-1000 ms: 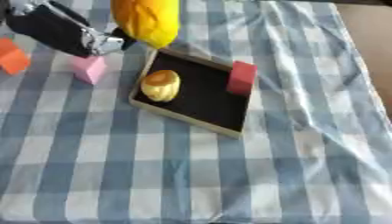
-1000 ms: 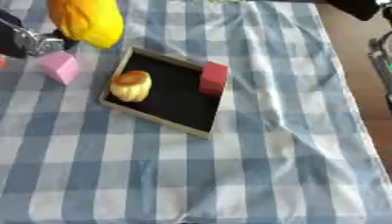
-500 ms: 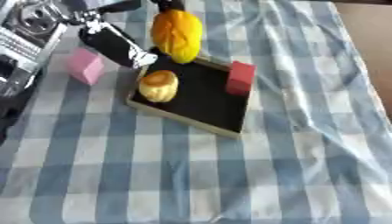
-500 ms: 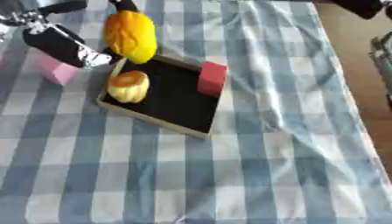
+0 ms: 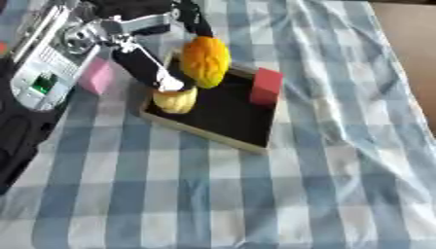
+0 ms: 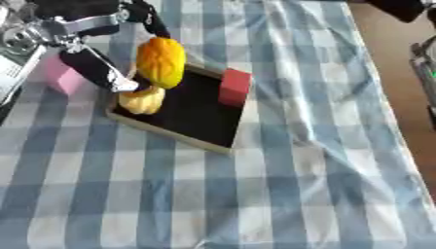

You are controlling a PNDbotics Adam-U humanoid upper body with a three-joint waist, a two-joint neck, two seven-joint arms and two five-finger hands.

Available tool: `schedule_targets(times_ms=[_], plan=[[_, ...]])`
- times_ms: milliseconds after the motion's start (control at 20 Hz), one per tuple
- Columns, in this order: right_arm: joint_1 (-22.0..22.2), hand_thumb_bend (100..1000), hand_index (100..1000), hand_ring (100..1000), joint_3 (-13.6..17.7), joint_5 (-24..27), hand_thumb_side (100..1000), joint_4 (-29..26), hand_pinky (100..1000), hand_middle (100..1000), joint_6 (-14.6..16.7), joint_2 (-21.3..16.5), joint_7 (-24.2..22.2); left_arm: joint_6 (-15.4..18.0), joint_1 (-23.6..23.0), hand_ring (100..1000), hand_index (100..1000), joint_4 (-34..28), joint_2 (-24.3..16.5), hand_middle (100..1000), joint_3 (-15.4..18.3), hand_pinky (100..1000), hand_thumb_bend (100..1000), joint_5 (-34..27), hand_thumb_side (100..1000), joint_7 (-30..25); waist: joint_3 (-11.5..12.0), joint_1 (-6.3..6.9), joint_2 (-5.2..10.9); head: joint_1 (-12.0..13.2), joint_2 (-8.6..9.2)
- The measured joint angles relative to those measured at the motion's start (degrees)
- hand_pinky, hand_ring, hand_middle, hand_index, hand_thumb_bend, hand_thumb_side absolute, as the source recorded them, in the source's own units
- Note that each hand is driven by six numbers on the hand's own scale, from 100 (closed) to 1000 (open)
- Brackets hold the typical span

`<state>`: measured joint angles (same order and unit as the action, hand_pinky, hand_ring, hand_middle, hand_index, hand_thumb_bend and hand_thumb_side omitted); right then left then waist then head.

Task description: Pick up objects on the table and place them in the box.

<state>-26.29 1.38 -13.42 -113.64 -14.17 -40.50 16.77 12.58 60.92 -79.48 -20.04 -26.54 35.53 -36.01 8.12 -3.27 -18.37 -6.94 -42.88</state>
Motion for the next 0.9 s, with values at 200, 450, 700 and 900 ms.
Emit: schedule_targets(times_ms=[200,450,700,900], plan=[[-0.11,245,714,750,0.01,0.0,328,0.0,801,564,-0.13,0.02,0.16,2.13,-0.28,902,939,1.42,0.13,841,0.08,940,582,0.37,459,-1.86,0.01,0.0,-0.03,-0.01,-0.46],[-0.05,245,713,750,0.01,0.0,330,0.0,801,564,-0.19,0.36,0.22,3.66,-0.37,922,977,1.34,0.13,861,1.08,956,616,0.93,531,-2.86,0.07,0.0,-0.03,-0.02,-0.49],[0.16,246,713,750,0.03,0.01,330,0.0,801,564,-0.24,0.41,0.25,3.69,-0.85,895,935,-0.19,0.0,832,2.82,924,537,0.39,455,-1.41,0.31,0.0,-0.03,-0.02,-0.49],[0.8,247,713,750,0.14,0.01,330,0.0,801,564,-0.39,0.41,0.53,1.43,-2.43,880,908,-5.12,-3.06,814,5.78,915,491,-1.94,364,2.02,0.96,0.0,-0.03,-0.29,-0.5]])
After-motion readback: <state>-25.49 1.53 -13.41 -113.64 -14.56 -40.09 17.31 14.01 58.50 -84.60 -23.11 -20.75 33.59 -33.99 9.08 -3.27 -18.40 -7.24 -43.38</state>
